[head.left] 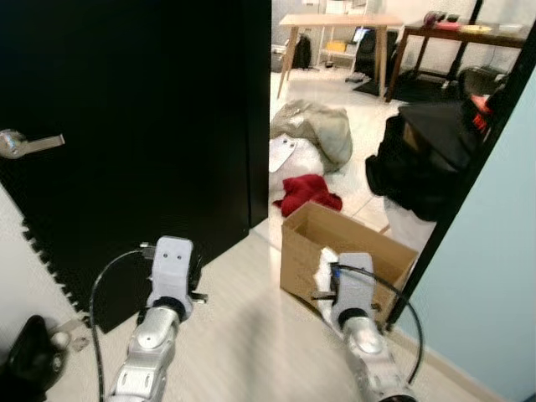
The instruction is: Clean up the room
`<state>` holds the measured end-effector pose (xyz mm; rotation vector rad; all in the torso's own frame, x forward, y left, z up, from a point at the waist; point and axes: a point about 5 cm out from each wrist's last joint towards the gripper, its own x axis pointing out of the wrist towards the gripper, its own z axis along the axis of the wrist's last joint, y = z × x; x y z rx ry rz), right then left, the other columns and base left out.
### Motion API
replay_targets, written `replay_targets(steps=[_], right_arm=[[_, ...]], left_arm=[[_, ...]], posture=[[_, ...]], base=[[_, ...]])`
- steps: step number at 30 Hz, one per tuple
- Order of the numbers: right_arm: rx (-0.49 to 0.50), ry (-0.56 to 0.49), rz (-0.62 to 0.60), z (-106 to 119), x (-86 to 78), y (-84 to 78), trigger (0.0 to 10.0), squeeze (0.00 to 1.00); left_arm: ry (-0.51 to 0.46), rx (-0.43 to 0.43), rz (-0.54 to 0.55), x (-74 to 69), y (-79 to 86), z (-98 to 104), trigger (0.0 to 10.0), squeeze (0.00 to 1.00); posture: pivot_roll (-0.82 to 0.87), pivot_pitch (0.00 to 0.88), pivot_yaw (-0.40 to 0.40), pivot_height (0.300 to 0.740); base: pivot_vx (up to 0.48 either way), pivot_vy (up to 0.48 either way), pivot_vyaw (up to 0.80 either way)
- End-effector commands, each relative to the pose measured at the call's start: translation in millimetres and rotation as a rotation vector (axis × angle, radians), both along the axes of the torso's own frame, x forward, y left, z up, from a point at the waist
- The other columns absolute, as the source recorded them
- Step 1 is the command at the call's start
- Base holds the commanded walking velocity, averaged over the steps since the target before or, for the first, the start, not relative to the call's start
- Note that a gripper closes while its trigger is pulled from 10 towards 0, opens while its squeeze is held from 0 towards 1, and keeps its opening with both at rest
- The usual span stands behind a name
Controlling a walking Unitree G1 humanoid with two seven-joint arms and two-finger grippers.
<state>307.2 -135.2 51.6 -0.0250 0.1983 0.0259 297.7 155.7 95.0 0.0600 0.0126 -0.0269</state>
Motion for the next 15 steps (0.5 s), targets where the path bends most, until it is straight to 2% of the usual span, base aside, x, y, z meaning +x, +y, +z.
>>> replay_targets(steps=[1, 4, 15], right_arm=[[0.001, 0.013, -0.017, -2.6, -0.8, -6.4, 10.0, 0.0], [-0.001, 0.014, -0.014, -2.7, -0.8, -6.7, 10.0, 0.0], [-0.013, 0.02, -0.007, -3.6, -1.4, -7.1, 10.0, 0.0]], left_arm=[[0.012, -0.006, 0.002, -1.3, 0.2, -3.5, 10.0, 0.0], [0.011, -0.008, 0.005, -1.9, 0.2, -4.0, 10.0, 0.0], [0.012, -0.01, 0.0, -2.7, -1.2, -5.5, 10.0, 0.0]], posture=[[0.03, 0.046, 0.027, 0.74], [0.02, 0.039, 0.019, 0.74], [0.02, 0.03, 0.016, 0.74]], base=[[0.311, 0.0, -0.55], [0.311, 0.0, -0.55], [0.307, 0.0, 0.0]])
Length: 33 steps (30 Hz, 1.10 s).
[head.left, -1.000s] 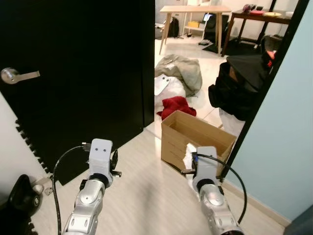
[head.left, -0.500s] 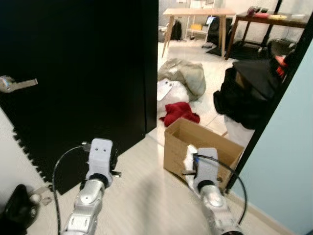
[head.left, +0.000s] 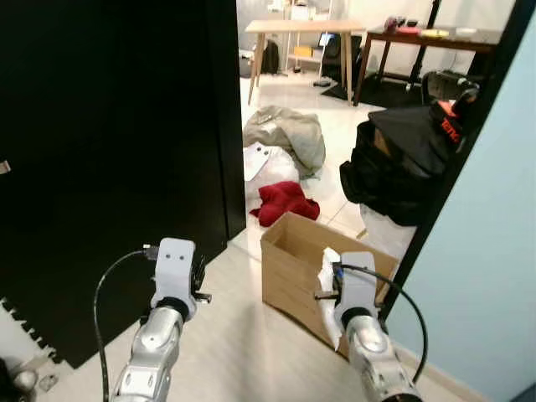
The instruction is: Clean up the room
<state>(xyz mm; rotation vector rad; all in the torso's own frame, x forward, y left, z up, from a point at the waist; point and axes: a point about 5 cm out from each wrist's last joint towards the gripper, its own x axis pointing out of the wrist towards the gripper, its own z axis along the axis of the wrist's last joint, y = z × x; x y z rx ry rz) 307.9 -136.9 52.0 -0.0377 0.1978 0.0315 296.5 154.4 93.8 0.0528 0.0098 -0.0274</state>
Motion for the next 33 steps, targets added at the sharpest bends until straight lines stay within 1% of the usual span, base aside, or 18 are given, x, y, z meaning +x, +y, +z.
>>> replay_targets(steps=[1, 5, 22, 33], right_arm=[[-0.002, 0.02, -0.012, -4.1, -2.2, -5.4, 10.0, 0.0], [-0.003, 0.015, -0.009, -3.7, -2.5, -5.3, 10.0, 0.0], [-0.004, 0.015, -0.011, -2.9, -1.8, -6.2, 10.0, 0.0], [0.003, 0.019, -0.011, -3.2, -2.2, -6.2, 10.0, 0.0]], left_arm=[[0.015, -0.003, 0.0, -1.5, -0.2, -4.2, 10.0, 0.0], [0.013, -0.004, 0.0, -1.7, -0.6, -4.2, 10.0, 0.0], [0.013, -0.006, 0.002, -1.6, 0.0, -4.1, 10.0, 0.0], [0.012, -0.006, 0.001, -1.0, 0.0, -3.5, 10.0, 0.0]], posture=[[0.01, 0.029, 0.015, 0.74], [0.02, 0.029, 0.014, 0.74], [0.01, 0.039, 0.012, 0.74], [0.01, 0.043, 0.014, 0.74]], base=[[0.304, 0.0, -0.8], [0.294, 0.0, -0.63], [0.276, 0.0, 0.0], [0.268, 0.0, -0.76]])
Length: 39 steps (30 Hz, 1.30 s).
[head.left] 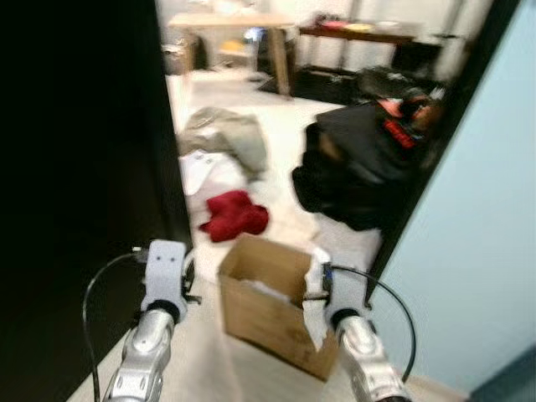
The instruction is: Clean up the room
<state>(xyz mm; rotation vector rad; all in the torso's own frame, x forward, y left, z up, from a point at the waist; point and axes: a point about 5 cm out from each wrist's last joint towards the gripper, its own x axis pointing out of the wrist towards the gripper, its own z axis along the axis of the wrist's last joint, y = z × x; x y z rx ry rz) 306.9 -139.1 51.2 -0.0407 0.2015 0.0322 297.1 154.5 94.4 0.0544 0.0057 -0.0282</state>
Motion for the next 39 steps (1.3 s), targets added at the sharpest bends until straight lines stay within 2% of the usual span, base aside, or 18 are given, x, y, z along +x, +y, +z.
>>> replay_targets(steps=[1, 23, 30, 35, 39], right_arm=[[0.006, 0.014, -0.011, -2.2, -1.1, -4.0, 10.0, 0.0], [0.001, 0.012, -0.009, -1.5, -1.1, -3.8, 10.0, 0.0], [0.003, 0.012, -0.01, -1.2, -1.2, -4.2, 10.0, 0.0], [0.006, 0.011, -0.006, -1.2, -1.6, -3.3, 10.0, 0.0], [0.006, 0.012, -0.007, -1.5, -1.8, -3.3, 10.0, 0.0]], left_arm=[[0.016, -0.007, 0.003, -1.5, -0.1, -4.1, 10.0, 0.0], [0.016, -0.014, 0.005, -1.6, -1.4, -4.4, 10.0, 0.0], [0.017, -0.017, 0.005, -1.7, -1.5, -4.6, 10.0, 0.0], [0.016, -0.016, 0.003, -1.3, -1.7, -4.3, 10.0, 0.0], [0.015, -0.016, 0.002, -1.0, -1.8, -4.0, 10.0, 0.0]], posture=[[0.01, 0.044, 0.013, 0.74], [0.01, 0.052, 0.008, 0.74], [0.01, 0.053, 0.009, 0.74], [0.01, 0.053, 0.011, 0.74], [0.01, 0.055, 0.012, 0.74]], base=[[0.262, 0.0, 0.0], [0.249, 0.0, 0.0], [0.103, 0.0, 0.0], [0.096, 0.0, -0.8], [0.0, 0.0, 0.0]])
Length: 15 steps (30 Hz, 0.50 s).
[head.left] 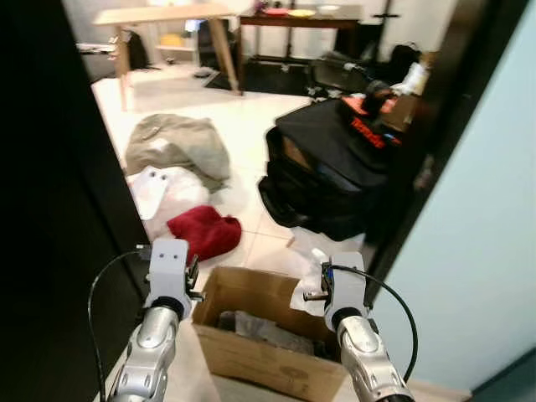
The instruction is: Clean up the room
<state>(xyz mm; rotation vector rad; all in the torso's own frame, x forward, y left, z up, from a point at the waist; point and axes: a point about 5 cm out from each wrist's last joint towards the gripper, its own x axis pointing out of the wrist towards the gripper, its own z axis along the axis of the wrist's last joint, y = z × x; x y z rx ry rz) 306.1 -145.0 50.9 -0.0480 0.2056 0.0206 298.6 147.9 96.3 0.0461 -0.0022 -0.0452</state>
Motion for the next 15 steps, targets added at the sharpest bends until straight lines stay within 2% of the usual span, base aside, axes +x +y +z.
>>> replay_targets(steps=[1, 15], right_arm=[[0.015, 0.007, 0.003, -1.3, -1.2, 3.0, 10.0, 0.0], [0.005, 0.003, 0.006, -1.0, -1.7, 3.1, 10.0, 0.0]], left_arm=[[0.022, -0.008, 0.018, -2.1, 4.9, -5.4, 10.0, 0.0], [0.049, 0.003, 0.008, -2.0, 2.9, -9.0, 10.0, 0.0]], posture=[[0.01, 0.055, 0.012, 0.74], [0.01, 0.056, 0.014, 0.74]], base=[[0.0, 0.0, 0.0], [0.0, 0.0, 0.0]])
